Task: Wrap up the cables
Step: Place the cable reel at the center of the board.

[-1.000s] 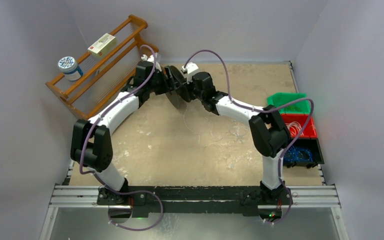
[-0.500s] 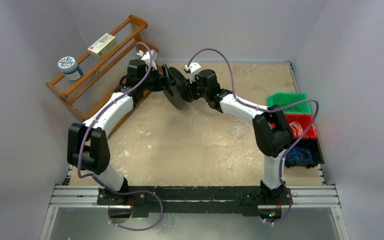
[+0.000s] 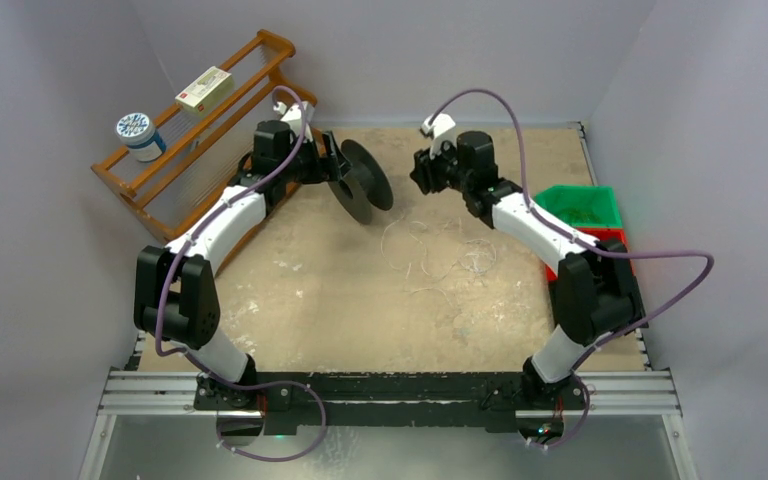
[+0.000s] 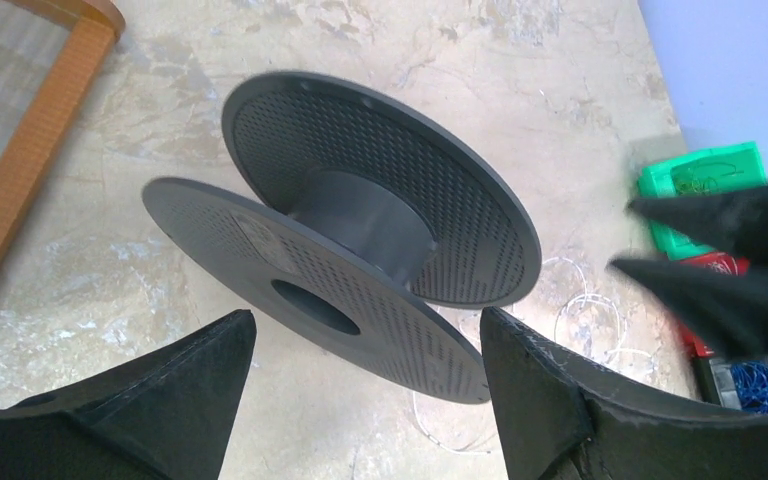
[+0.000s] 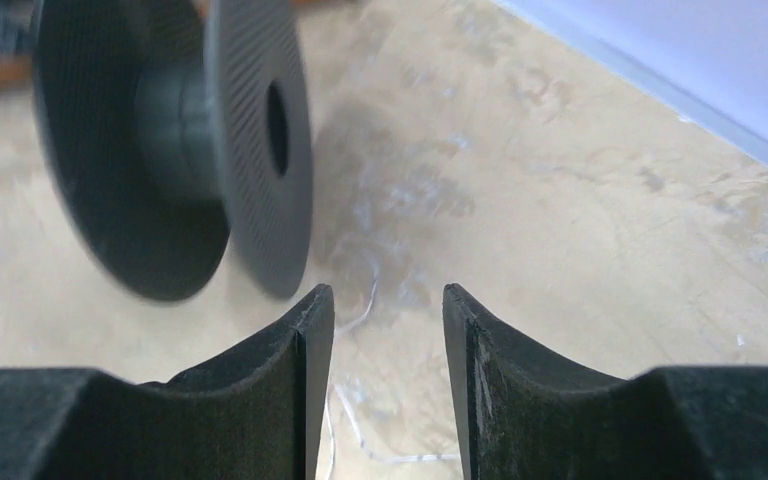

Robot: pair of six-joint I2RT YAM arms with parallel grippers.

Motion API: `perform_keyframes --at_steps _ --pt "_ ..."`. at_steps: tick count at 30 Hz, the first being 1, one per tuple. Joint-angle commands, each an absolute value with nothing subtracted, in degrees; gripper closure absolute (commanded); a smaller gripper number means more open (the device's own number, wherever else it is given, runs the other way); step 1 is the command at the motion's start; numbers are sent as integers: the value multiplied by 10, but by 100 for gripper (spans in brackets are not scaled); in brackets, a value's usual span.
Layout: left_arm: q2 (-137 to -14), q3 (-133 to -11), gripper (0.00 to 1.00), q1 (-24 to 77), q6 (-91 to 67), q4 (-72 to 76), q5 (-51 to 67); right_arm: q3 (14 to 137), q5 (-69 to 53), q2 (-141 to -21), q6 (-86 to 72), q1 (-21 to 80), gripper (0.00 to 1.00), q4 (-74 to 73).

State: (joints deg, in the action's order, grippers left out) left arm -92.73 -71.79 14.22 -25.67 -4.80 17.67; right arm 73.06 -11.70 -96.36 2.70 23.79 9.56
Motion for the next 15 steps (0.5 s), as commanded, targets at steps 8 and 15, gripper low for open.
perform_keyframes --at_steps 8,15 --pt "-928 -739 18 131 -228 -16 163 617 -166 -928 264 333 56 103" --pt "-947 -741 17 131 -247 -9 172 636 -133 -999 261 408 56 65"
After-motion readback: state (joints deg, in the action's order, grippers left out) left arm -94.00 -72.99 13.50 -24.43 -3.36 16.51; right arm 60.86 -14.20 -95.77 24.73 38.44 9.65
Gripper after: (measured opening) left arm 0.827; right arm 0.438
